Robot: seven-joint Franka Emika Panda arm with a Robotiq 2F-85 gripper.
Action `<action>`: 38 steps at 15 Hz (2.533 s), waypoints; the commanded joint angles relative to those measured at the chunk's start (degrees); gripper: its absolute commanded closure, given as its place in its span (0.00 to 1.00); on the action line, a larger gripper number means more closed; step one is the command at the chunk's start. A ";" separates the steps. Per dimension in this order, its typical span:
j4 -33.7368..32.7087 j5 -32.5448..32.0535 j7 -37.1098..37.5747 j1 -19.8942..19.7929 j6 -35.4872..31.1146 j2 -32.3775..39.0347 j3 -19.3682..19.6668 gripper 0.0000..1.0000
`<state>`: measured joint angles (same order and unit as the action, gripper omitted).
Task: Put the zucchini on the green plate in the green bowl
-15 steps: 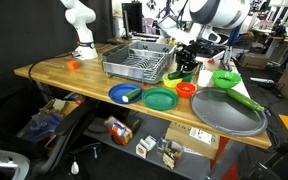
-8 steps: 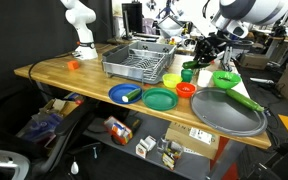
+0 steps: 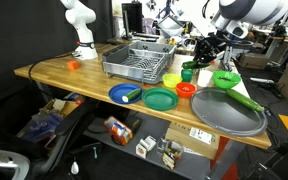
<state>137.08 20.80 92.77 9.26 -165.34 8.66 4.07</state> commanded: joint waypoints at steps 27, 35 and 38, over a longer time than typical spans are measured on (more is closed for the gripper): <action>-15.53 29.44 27.06 -0.42 -32.77 33.99 13.33 0.92; -14.55 28.71 31.61 1.25 -32.69 33.15 14.64 0.21; -13.63 28.61 32.95 3.30 -32.73 31.82 15.27 0.01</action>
<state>122.18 48.92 124.06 10.05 -198.07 42.09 17.80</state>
